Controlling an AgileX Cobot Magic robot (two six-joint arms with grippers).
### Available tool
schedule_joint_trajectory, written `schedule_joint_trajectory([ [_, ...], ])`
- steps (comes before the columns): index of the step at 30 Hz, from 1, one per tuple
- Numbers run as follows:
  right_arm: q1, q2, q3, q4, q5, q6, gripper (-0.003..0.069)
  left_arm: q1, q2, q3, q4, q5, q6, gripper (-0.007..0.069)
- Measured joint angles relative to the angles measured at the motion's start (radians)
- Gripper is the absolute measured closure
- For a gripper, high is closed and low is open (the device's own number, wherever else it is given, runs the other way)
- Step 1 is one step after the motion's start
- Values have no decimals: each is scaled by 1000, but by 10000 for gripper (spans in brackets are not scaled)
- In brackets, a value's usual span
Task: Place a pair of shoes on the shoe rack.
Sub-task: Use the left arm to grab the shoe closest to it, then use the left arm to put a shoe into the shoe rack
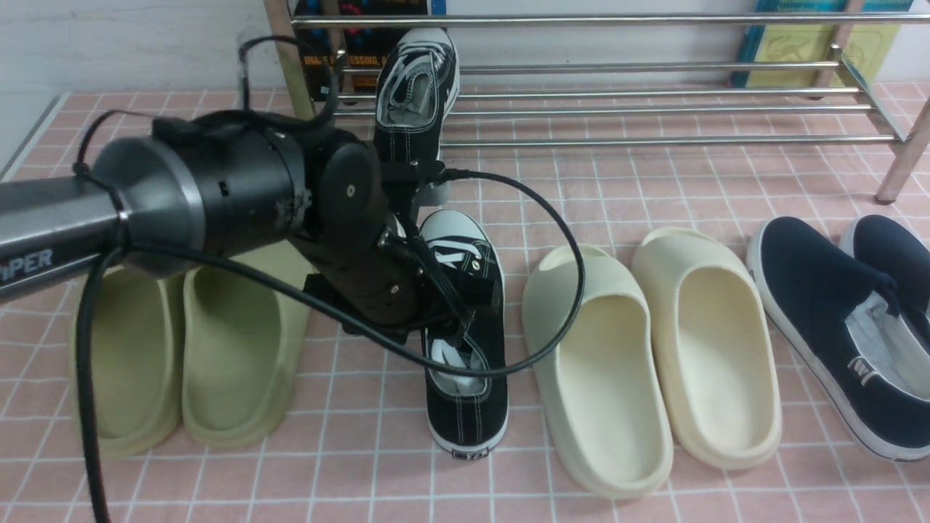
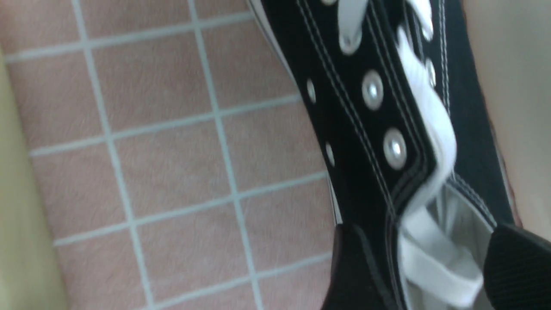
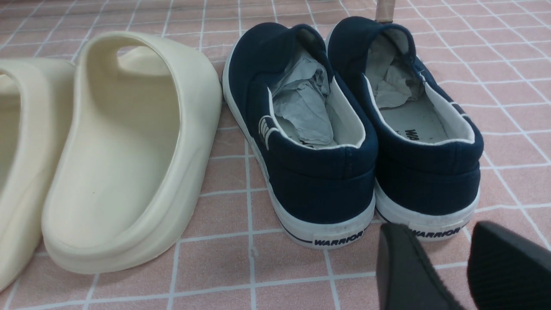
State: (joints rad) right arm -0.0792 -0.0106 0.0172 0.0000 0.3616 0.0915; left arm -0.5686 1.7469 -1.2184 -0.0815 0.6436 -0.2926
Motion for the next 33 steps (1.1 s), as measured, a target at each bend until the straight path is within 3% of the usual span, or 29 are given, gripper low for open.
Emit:
schedule_joint_trajectory([
  [5,0,0,0,0,0,0,419,0,65,0,2,-5,-5,276],
  [7,0,0,0,0,0,0,419,0,81,0,6,-5,-7,344],
  [8,0,0,0,0,0,0,419,0,83,0,12,-6,-7,440],
  [13,0,0,0,0,0,0,419,1,72,-32,39,34,-9,601],
  [24,0,0,0,0,0,0,419,2,-28,-236,47,128,-9,605],
  [33,0,0,0,0,0,0,419,20,152,-493,49,140,-48,605],
])
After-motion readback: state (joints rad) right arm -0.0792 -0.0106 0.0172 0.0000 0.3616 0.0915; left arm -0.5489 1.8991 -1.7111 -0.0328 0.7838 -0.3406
